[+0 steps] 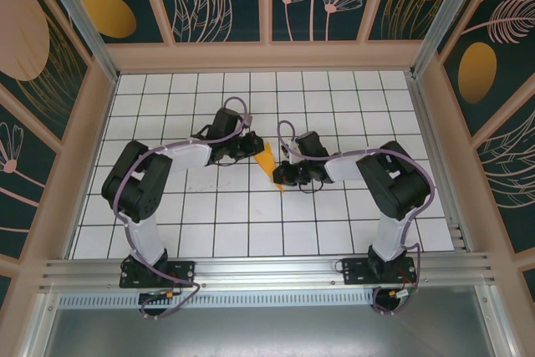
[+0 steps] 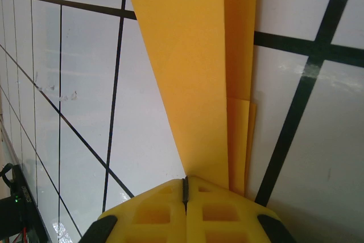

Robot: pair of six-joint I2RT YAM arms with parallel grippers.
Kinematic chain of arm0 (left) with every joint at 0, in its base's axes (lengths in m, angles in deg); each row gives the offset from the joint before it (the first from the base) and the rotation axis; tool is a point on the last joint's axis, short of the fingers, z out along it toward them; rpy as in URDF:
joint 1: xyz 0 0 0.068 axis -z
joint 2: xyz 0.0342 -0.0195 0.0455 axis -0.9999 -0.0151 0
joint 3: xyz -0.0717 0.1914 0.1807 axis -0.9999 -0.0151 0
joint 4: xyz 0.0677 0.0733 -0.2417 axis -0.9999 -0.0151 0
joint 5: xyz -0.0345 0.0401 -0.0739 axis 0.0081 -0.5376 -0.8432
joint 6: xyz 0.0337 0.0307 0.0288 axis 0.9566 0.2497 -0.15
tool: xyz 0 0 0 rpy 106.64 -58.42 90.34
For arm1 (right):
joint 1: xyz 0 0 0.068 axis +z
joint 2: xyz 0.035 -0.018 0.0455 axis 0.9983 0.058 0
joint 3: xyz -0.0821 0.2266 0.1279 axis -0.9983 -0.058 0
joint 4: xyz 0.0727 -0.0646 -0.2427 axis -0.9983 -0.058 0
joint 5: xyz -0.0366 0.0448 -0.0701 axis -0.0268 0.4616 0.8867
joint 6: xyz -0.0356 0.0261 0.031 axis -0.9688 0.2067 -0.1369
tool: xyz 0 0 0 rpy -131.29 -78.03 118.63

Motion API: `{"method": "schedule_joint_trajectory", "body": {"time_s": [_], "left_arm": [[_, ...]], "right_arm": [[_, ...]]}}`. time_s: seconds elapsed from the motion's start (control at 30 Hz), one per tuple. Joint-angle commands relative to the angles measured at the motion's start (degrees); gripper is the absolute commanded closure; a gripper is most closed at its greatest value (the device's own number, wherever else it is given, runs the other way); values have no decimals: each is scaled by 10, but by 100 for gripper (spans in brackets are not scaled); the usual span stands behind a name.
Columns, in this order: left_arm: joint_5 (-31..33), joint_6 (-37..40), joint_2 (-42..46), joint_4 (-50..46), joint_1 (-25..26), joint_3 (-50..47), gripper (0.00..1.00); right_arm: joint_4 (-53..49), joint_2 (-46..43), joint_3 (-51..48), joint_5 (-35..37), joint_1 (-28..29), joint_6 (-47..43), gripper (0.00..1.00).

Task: Fold a paper plane with a square sheet of paper (pick it up from the middle)
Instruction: Fold the wing for the fifth time at the center of the table.

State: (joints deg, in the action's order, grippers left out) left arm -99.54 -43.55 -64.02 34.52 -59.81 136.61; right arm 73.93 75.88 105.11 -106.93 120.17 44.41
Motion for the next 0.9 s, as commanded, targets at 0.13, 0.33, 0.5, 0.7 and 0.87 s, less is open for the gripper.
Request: {"method": "schedule_joint_trajectory", "body": {"time_s": [0.13,0.33,0.5,0.7,0.87], "left_arm": [[43,-2,-51,-25,6,12,91],[94,3,-82,-73,7,25,94],[156,2,-103,-142,7,43,95],[183,-5,-121,-176,7,44,95],[182,-7,-125,-179,7,49,95]], "right_arm": [[-140,24,-24,40,-3,-5,99],[-135,25,-28,37,-3,-10,99],[-125,1,-57,30,-3,-17,99],[-119,-47,-112,15,-3,-27,99],[-145,-66,-133,12,-2,-36,99]]}}
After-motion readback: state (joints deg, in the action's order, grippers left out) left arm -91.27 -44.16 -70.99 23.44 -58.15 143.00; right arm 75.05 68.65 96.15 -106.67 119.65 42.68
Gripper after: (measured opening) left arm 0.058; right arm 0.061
